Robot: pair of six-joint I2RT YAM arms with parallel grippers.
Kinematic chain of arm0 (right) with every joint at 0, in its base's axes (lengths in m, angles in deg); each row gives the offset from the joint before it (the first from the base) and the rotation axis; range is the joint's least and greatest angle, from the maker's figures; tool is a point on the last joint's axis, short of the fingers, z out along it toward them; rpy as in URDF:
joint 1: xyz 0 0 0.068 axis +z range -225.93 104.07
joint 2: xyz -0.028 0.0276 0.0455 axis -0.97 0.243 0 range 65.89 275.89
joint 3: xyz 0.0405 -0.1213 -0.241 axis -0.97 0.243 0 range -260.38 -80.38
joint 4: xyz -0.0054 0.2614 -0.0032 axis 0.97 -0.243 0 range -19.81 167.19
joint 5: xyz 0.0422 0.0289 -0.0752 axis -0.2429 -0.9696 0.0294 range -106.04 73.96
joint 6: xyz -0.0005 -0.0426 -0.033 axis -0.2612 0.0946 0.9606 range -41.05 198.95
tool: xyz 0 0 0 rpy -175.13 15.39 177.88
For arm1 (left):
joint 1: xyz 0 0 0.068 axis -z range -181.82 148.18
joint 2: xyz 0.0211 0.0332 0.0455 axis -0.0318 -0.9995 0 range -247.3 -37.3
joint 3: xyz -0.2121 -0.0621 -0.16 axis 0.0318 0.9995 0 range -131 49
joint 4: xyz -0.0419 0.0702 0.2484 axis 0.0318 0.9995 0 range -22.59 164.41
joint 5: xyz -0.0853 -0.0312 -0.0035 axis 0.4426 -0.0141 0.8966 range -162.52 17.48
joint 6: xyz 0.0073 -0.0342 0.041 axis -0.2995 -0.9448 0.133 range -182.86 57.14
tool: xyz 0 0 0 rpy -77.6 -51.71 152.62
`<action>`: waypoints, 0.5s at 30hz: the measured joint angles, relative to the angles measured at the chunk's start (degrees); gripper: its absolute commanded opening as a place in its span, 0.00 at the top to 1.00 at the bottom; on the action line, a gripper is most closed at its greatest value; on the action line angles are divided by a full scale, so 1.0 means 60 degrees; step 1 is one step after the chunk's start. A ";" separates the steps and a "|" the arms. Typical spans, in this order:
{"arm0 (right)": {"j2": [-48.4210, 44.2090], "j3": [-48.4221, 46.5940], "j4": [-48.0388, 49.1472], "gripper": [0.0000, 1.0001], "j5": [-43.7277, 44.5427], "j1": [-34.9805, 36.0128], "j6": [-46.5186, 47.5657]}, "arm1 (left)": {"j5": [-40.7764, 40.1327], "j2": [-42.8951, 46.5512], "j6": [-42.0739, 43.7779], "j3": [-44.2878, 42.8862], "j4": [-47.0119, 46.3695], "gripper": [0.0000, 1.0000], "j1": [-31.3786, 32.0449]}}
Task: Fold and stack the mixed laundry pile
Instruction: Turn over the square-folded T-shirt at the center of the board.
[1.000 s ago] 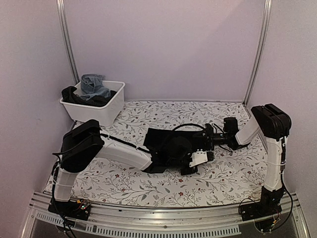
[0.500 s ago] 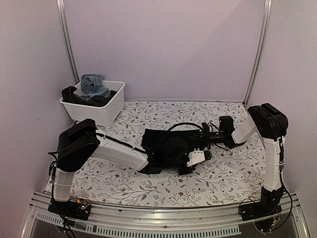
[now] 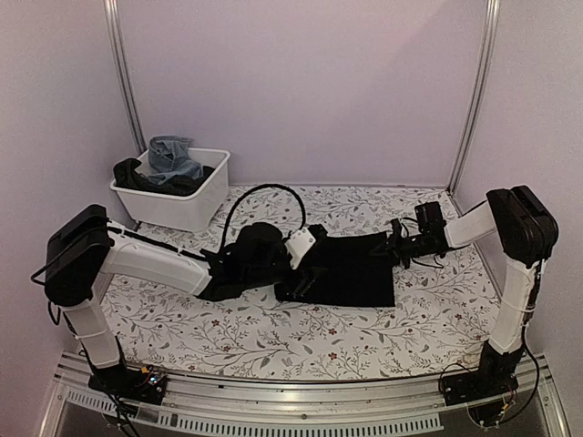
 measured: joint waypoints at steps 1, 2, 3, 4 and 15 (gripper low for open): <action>-0.0266 -0.0033 -0.0419 1.00 0.0222 -0.0149 0.0361 | -0.0004 0.0226 -0.0244 0.0262 -0.0062 0.34 -0.0186; -0.0459 -0.0069 -0.0703 1.00 0.0382 -0.0266 0.0608 | -0.0018 0.0397 -0.0415 0.0444 -0.0091 0.34 -0.0313; -0.0718 -0.0146 -0.1100 1.00 0.0634 -0.0441 0.0936 | -0.0029 0.0532 -0.0594 0.0594 -0.0124 0.34 -0.0448; -0.0918 -0.0208 -0.1392 1.00 0.0805 -0.0586 0.1209 | -0.0058 0.0656 -0.0772 0.0739 -0.0160 0.34 -0.0601; -0.3694 -0.1249 -0.4885 1.00 0.3934 -0.1792 0.3792 | -0.0361 0.1089 -0.1453 0.1075 -0.0189 0.34 -0.1235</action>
